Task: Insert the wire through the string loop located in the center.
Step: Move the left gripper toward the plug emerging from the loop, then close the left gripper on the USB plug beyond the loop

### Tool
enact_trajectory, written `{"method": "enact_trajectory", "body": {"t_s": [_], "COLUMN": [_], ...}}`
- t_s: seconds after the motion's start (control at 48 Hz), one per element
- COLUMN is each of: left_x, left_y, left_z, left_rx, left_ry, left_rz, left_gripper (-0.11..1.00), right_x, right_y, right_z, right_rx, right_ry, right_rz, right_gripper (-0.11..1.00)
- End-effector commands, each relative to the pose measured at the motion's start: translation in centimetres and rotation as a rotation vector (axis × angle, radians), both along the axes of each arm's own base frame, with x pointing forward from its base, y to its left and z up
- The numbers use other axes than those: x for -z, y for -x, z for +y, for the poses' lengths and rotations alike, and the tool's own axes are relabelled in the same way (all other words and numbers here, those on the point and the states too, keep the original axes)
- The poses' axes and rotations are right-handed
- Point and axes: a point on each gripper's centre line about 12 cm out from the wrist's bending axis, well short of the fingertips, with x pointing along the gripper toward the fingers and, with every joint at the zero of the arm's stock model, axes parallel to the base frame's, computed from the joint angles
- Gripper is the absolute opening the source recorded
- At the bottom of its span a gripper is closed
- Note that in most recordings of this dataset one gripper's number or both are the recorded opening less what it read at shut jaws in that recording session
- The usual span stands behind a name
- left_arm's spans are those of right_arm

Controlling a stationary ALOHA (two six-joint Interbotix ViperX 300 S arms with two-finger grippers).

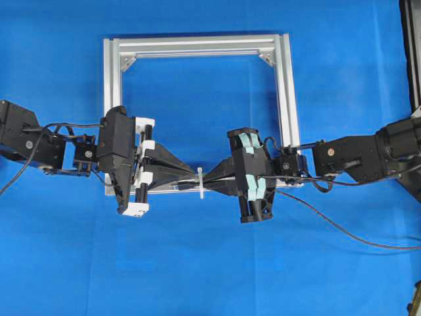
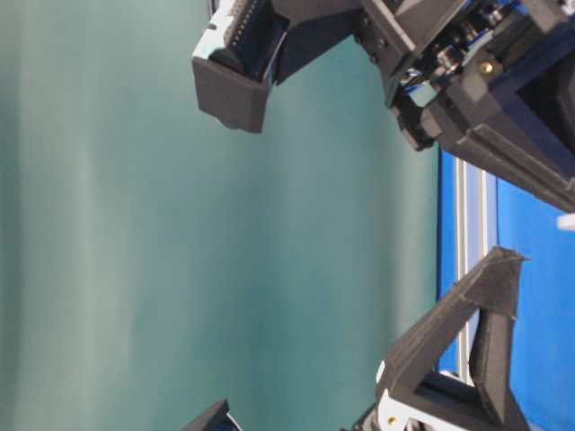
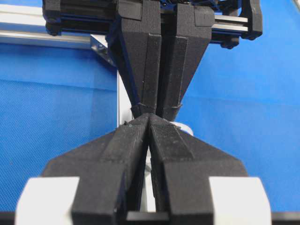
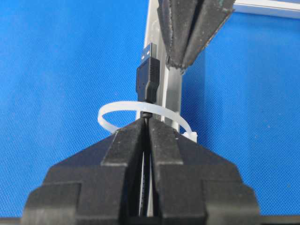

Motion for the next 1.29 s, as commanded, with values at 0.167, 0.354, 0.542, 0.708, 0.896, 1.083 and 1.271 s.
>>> {"method": "enact_trajectory", "body": {"t_s": [0.167, 0.354, 0.542, 0.708, 0.896, 1.083, 1.271], "left_x": [-1.2, -1.1, -1.1, -0.9, -0.7, -0.4, 0.5], "left_y": [-0.1, -0.1, 0.0, 0.0, 0.1, 0.0, -0.1], "left_z": [0.1, 0.1, -0.3, -0.3, -0.6, -0.6, -0.8], "left_rx": [0.0, 0.0, 0.01, 0.009, 0.019, 0.019, 0.027], "left_ry": [-0.005, -0.003, -0.005, 0.002, 0.0, 0.0, -0.006], "left_rz": [-0.036, -0.023, -0.016, -0.004, 0.012, 0.052, 0.122], "left_gripper": [0.0, 0.0, 0.1, 0.5, 0.89, 0.9, 0.9], "right_x": [-1.0, -0.9, -0.9, -0.9, -0.9, -0.9, -0.9], "right_y": [-0.4, -0.4, -0.4, -0.4, -0.4, -0.4, -0.4], "right_z": [0.1, 0.1, 0.1, 0.1, 0.1, 0.1, 0.1], "right_rx": [0.0, 0.0, 0.0, 0.0, 0.0, 0.0, 0.0], "right_ry": [-0.005, -0.005, -0.005, -0.005, -0.005, -0.005, -0.005], "right_rz": [-0.032, -0.03, -0.03, -0.029, -0.03, -0.03, -0.03], "right_gripper": [-0.03, -0.03, -0.03, -0.03, -0.03, -0.03, -0.03]}}
